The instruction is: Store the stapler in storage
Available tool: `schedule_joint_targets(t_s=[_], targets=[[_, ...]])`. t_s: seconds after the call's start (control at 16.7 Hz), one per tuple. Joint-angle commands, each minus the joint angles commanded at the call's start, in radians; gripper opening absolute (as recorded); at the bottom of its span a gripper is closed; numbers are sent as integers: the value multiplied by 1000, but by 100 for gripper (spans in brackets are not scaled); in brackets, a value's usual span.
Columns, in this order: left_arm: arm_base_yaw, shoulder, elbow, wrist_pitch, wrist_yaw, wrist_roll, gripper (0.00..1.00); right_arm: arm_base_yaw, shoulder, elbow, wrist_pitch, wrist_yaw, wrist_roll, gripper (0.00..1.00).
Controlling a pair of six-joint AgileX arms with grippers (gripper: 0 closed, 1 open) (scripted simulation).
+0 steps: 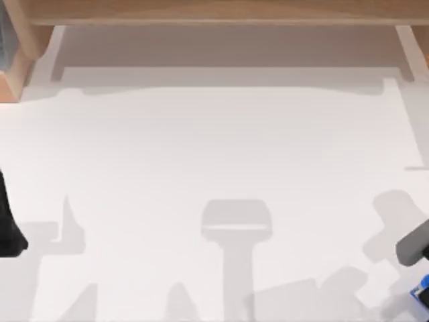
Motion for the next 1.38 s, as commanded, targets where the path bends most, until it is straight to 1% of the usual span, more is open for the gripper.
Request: schedule_joint_targets(t_s=[0.24,0.6,0.78,1.02,1.38], targets=[[0,0,0,0,0,0,100,0,-44,42,-95,0,-2,0],[0,0,0,0,0,0,100,-3,-42,53,-100,0,-2,0],[0,0,0,0,0,0,100,-34,-8,145,-115,3,-10,0],[0,0,0,0,0,0,100,-119,99,405,-171,9,-23,0],[0,0,0,0,0,0,100,-304,389,972,-306,18,-42,0]])
